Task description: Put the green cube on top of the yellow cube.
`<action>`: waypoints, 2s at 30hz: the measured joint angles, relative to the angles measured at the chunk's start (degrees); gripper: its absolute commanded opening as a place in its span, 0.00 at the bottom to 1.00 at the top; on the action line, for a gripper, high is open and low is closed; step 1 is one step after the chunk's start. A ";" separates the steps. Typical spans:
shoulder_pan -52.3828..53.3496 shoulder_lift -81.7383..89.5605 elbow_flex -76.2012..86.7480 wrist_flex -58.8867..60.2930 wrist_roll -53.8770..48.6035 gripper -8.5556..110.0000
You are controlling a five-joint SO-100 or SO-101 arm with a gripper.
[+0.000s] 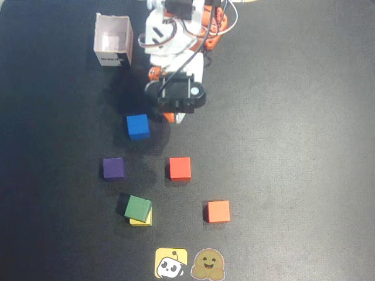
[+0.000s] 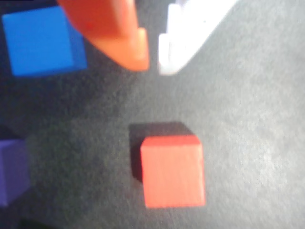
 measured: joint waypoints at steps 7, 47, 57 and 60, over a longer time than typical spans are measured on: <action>-0.35 3.96 0.00 2.90 -0.88 0.08; -3.87 17.14 9.14 15.82 -2.37 0.08; -3.87 17.14 9.14 15.82 -4.39 0.08; -3.87 17.14 9.14 15.82 -4.39 0.08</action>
